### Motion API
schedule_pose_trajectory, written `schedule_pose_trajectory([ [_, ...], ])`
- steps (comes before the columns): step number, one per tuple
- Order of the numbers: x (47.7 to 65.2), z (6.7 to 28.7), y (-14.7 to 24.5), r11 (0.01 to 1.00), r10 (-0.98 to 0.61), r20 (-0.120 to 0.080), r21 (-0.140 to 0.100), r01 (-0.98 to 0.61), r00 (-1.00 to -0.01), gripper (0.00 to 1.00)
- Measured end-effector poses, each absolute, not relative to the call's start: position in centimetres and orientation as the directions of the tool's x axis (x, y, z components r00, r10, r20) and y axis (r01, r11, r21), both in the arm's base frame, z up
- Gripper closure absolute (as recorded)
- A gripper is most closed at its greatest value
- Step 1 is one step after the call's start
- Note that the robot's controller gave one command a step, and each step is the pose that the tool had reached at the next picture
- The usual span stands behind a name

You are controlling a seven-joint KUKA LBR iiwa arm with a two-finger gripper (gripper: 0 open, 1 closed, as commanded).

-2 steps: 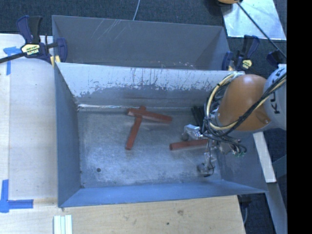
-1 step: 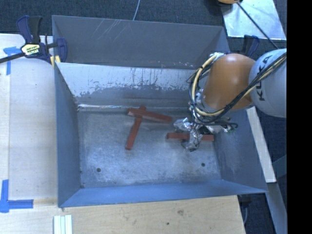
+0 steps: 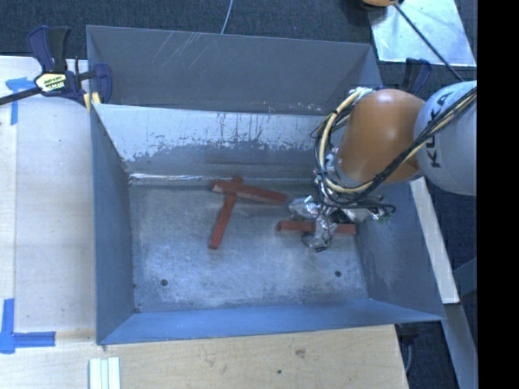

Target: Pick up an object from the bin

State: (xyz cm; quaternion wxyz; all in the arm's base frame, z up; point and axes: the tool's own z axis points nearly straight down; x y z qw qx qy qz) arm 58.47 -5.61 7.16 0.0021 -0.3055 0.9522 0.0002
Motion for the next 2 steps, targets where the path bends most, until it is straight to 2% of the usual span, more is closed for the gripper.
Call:
schedule_pose_trajectory([
  [1, 59.6, 11.0, -5.4, 0.799, -0.601, 0.005, 0.005, -0.601, -0.799, 1.00],
  [2, 52.8, 22.7, -4.7, 0.803, -0.595, -0.002, -0.001, -0.595, -0.803, 1.00],
])
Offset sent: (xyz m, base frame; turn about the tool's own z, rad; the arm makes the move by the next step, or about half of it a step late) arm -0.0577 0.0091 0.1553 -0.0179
